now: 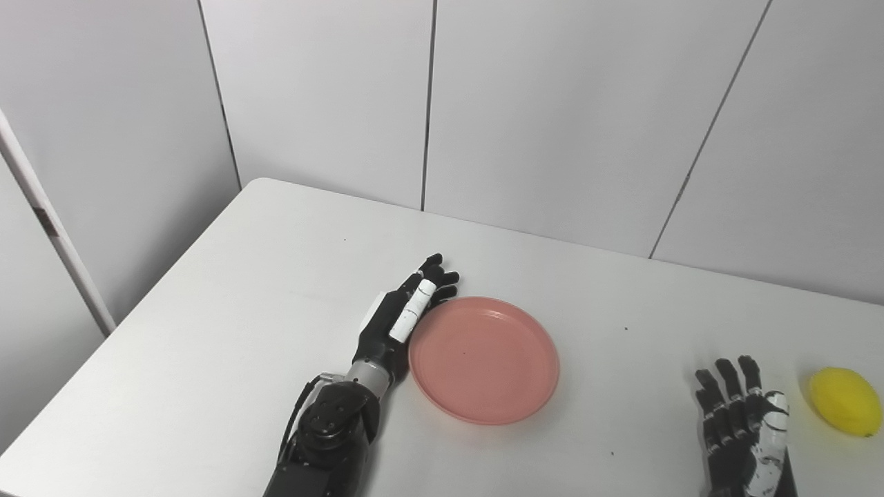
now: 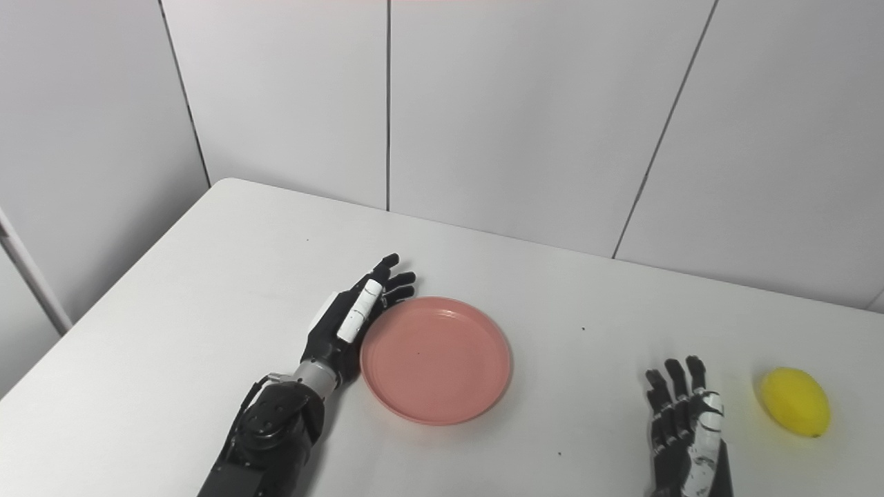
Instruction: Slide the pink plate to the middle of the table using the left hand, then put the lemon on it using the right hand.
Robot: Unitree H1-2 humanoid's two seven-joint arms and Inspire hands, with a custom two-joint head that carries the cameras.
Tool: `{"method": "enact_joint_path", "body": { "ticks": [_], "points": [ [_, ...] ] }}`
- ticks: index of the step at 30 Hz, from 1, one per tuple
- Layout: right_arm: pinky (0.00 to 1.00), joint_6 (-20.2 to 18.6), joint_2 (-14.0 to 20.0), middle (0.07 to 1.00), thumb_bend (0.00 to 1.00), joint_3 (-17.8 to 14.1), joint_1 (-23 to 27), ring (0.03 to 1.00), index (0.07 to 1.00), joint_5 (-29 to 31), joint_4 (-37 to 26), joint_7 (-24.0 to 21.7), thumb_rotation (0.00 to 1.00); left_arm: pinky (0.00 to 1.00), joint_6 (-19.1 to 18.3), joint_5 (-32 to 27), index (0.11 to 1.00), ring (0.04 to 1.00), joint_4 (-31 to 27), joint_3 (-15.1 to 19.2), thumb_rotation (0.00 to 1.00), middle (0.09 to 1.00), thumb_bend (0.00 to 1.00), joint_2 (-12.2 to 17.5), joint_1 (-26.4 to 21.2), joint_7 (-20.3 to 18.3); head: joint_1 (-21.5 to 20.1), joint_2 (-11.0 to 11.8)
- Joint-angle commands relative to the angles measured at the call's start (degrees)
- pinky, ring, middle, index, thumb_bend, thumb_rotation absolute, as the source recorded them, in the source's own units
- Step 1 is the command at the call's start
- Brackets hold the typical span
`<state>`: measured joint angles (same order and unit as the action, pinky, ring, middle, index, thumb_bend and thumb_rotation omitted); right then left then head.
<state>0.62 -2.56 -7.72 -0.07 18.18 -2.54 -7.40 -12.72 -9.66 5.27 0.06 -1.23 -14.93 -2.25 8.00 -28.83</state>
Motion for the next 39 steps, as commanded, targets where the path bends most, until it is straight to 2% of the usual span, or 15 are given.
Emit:
{"method": "enact_joint_path", "body": {
  "ticks": [1,8,14,22,30,39],
  "points": [
    [1.0,2.2,-2.4,0.951,0.64,0.9,-3.2,0.922,0.978,0.4,3.3,-0.1,0.96,0.95,-1.6,0.0,0.996,0.895,-0.1,-1.5,0.76,0.881,0.92,-1.6,0.9,-0.9,0.0,-0.1],
    [1.0,2.6,-2.5,0.946,0.67,1.5,-3.1,0.92,0.976,-0.4,3.2,0.4,0.96,1.0,-0.1,1.2,1.0,0.937,-0.1,-2.9,0.75,0.915,0.91,-3.6,1.6,0.2,-0.6,-0.3],
    [1.0,2.5,-2.7,0.943,0.66,1.6,-3.1,0.92,0.98,-0.9,2.9,0.9,0.97,1.0,-0.4,1.7,1.0,0.932,-0.9,-3.6,0.76,0.911,0.89,-4.5,2.2,0.4,-0.9,-0.4],
    [1.0,2.9,-3.0,0.938,0.66,1.8,-3.2,0.915,0.976,-1.2,2.8,1.3,0.97,1.0,-0.3,4.5,1.0,0.915,-1.5,-4.8,0.79,0.896,0.86,-5.7,3.1,2.4,-1.3,-0.7],
    [1.0,3.1,-3.3,0.938,0.65,2.1,-3.1,0.911,0.975,-1.6,2.9,1.7,0.97,1.0,-0.2,5.1,1.0,0.909,-1.5,-5.4,0.81,0.903,0.84,-6.0,3.3,2.4,-2.6,-0.9],
    [1.0,2.9,-3.9,0.937,0.66,2.9,-3.1,0.917,0.971,-1.8,2.6,2.0,0.95,1.0,-0.2,4.7,1.0,0.913,-1.4,-5.0,0.81,0.896,0.86,-5.0,3.4,1.8,-5.7,-1.4]
  ]
}}
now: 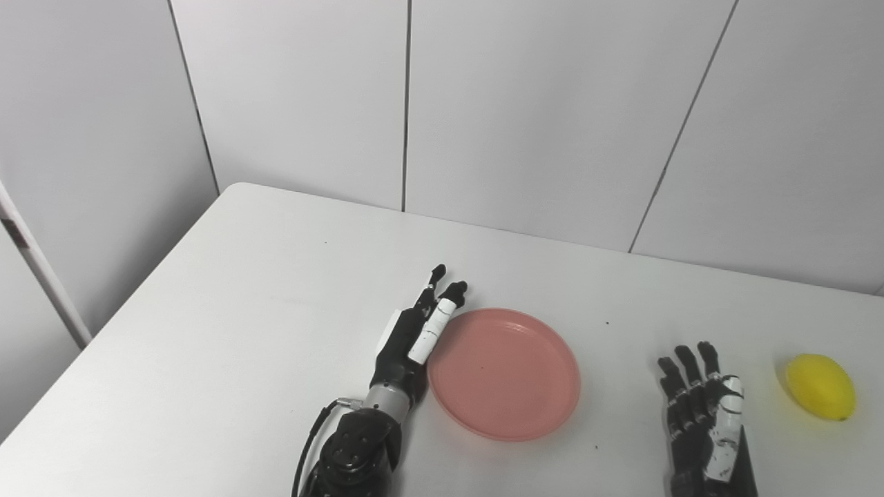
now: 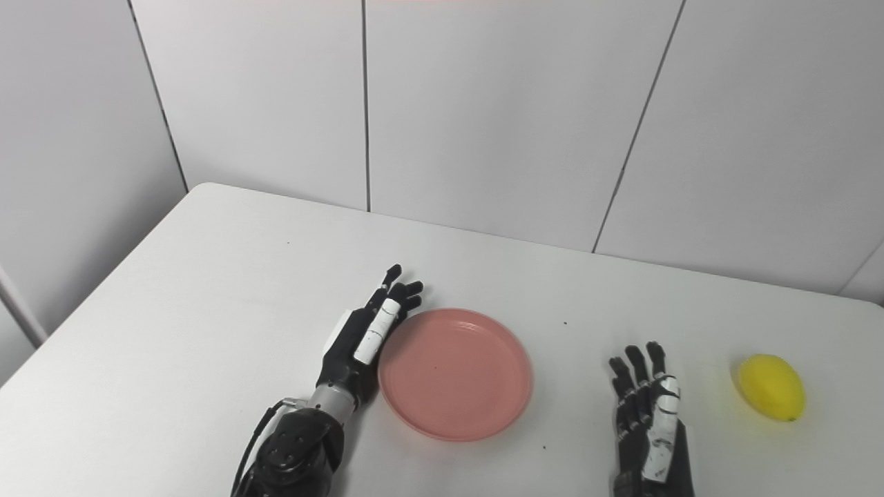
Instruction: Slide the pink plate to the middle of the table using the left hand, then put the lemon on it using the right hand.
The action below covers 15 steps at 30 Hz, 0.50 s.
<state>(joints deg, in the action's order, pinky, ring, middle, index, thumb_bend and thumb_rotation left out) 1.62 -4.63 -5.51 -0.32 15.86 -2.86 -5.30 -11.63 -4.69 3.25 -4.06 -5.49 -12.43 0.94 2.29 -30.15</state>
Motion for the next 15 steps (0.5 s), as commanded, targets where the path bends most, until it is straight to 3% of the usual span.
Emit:
{"method": "enact_joint_path", "body": {
  "ticks": [1,9,15],
  "points": [
    [1.0,2.4,-1.9,0.939,0.66,0.8,-2.8,0.918,0.971,0.2,3.2,-0.1,0.95,1.0,-1.3,-0.3,1.0,0.912,0.7,-0.8,0.81,0.896,0.86,-0.5,0.9,-1.5,-0.7,-0.2],
    [0.98,3.4,-2.8,0.928,0.65,1.9,-2.5,0.904,0.967,-1.9,3.9,1.2,0.93,1.0,0.0,-2.0,1.0,0.927,1.7,0.8,0.81,0.929,0.86,0.6,0.6,-2.6,-6.0,-0.6],
    [0.96,3.9,-4.1,0.92,0.66,2.4,-2.2,0.89,0.948,-2.7,4.4,2.3,0.9,1.0,-1.3,-5.0,1.0,0.941,1.2,2.6,0.77,0.936,0.85,1.4,0.7,-4.5,-9.1,-0.9]
  ]
}}
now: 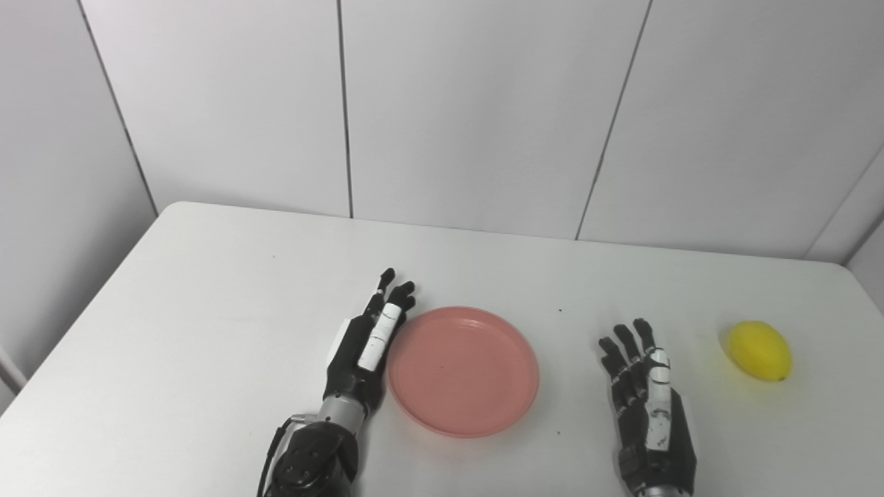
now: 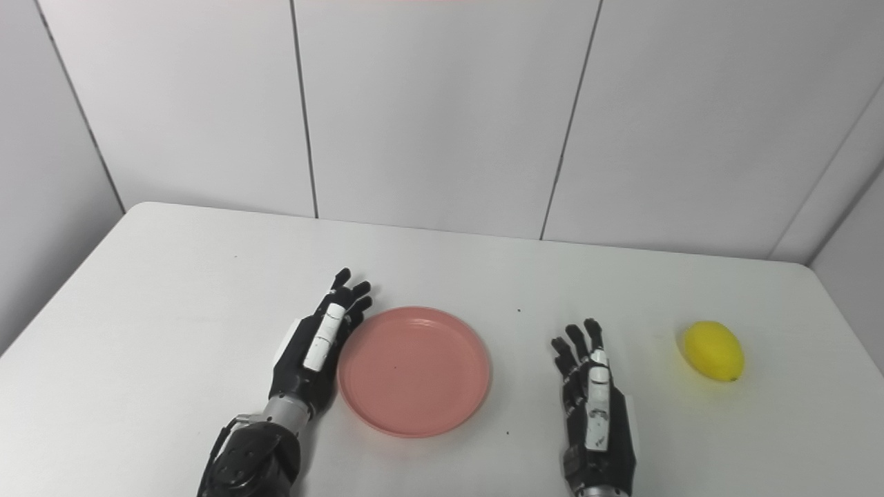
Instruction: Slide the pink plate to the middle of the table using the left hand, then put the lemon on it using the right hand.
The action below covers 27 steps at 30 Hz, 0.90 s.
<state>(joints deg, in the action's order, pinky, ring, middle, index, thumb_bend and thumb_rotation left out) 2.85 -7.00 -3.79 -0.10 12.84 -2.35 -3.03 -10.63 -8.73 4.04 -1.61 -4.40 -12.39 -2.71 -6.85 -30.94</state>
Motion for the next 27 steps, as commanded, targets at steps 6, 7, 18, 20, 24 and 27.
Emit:
{"method": "enact_joint_path", "body": {
  "ticks": [6,7,18,20,24,27],
  "points": [
    [0.95,3.0,-2.7,0.905,0.68,0.9,-2.0,0.882,0.936,0.1,4.4,0.4,0.86,1.0,-2.8,-2.4,1.0,0.946,0.3,0.9,0.76,0.932,0.87,1.3,0.8,-2.0,-1.9,-0.2],
    [0.96,3.2,-2.7,0.904,0.69,0.9,-2.0,0.884,0.936,0.2,4.5,0.3,0.86,1.0,-2.9,-2.4,1.0,0.944,0.3,0.8,0.76,0.93,0.87,1.4,0.8,-2.0,-1.9,-0.2],
    [0.94,3.1,-2.7,0.905,0.69,1.4,-2.0,0.875,0.934,-0.3,4.2,1.1,0.86,1.0,-4.0,-3.1,1.0,0.942,-0.3,1.2,0.74,0.929,0.92,1.3,1.1,-2.7,-2.8,-0.7],
    [0.94,2.9,-2.9,0.903,0.69,1.5,-2.0,0.873,0.93,-0.4,4.0,1.4,0.86,1.0,-4.0,-3.3,1.0,0.945,-0.3,1.2,0.74,0.931,0.92,1.3,1.1,-3.0,-2.9,-0.8],
    [0.94,3.0,-2.8,0.901,0.69,1.6,-2.0,0.871,0.931,-0.6,4.1,1.7,0.86,1.0,-3.8,-3.9,1.0,0.937,-0.1,1.4,0.73,0.932,0.91,1.1,1.1,-3.2,-2.9,-0.7],
    [0.94,3.2,-2.8,0.901,0.68,1.7,-1.9,0.869,0.93,-0.6,4.2,1.7,0.86,1.0,-3.7,-3.8,1.0,0.936,0.0,1.1,0.73,0.934,0.92,1.0,1.2,-3.3,-2.8,-0.7]
  ]
}}
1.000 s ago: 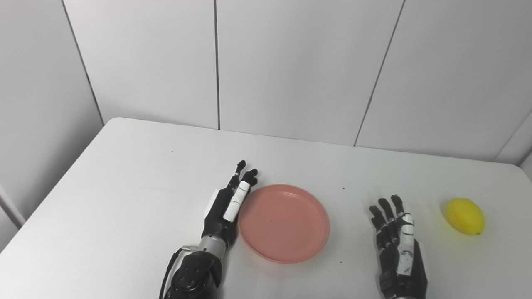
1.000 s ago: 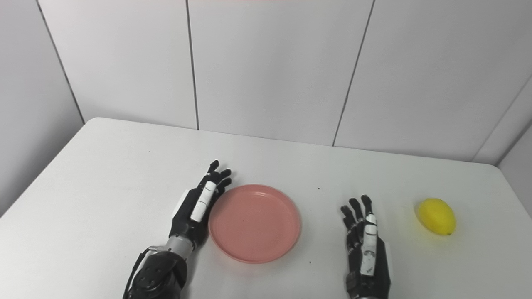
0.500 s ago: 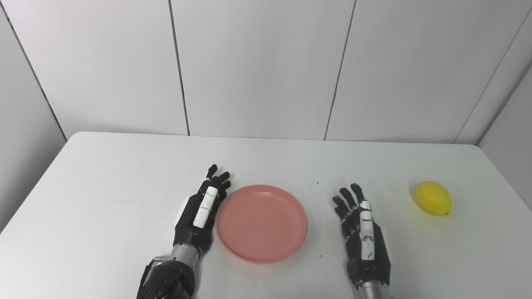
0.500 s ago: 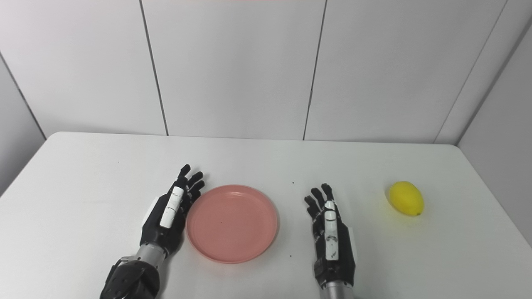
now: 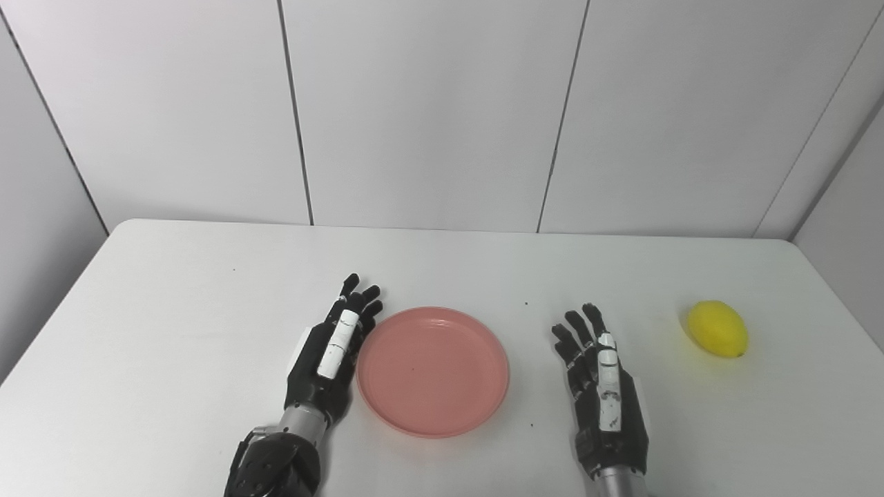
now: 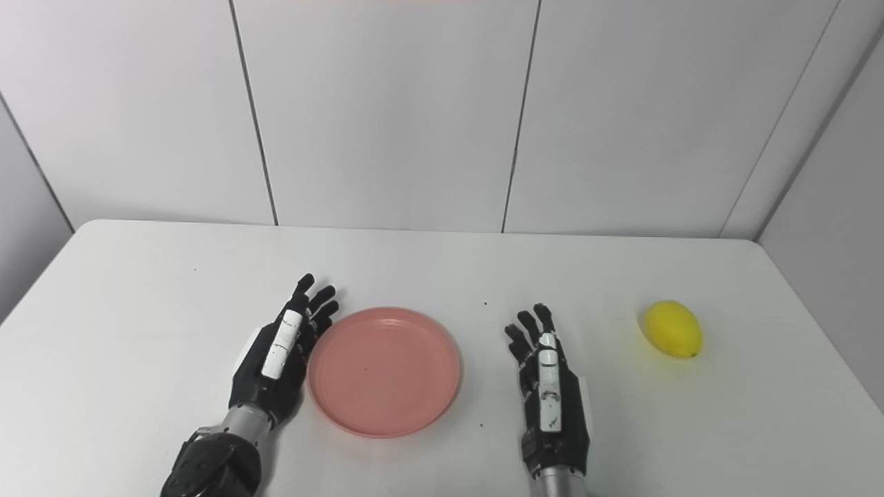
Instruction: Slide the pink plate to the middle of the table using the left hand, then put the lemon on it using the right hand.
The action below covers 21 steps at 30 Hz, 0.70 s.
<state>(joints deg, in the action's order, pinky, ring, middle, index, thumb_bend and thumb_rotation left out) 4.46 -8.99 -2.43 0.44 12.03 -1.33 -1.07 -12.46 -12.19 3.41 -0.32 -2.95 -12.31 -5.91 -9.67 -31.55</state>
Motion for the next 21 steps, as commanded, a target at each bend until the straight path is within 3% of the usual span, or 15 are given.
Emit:
{"method": "enact_joint_path", "body": {
  "ticks": [1,12,21],
  "points": [
    [0.94,1.5,-0.8,0.9,0.69,0.3,-2.5,0.869,0.93,0.2,3.2,-0.2,0.86,1.0,-1.8,-0.2,1.0,0.936,0.5,-0.2,0.74,0.935,0.92,-0.5,1.2,0.0,0.0,-0.2],
    [0.94,2.5,-0.9,0.898,0.71,0.1,-2.3,0.872,0.94,-0.7,3.2,0.8,0.84,1.0,-1.1,-0.4,1.0,0.943,1.3,-0.5,0.74,0.942,0.9,-0.3,1.1,-0.4,-0.6,0.0],
    [0.83,2.4,-0.6,0.832,0.68,-1.2,0.1,0.808,0.855,-8.4,-1.1,7.9,0.85,1.0,-1.2,-1.2,1.0,0.945,3.3,1.4,0.72,0.932,0.9,-0.1,-0.1,-0.5,-3.0,0.6]
  ]
}}
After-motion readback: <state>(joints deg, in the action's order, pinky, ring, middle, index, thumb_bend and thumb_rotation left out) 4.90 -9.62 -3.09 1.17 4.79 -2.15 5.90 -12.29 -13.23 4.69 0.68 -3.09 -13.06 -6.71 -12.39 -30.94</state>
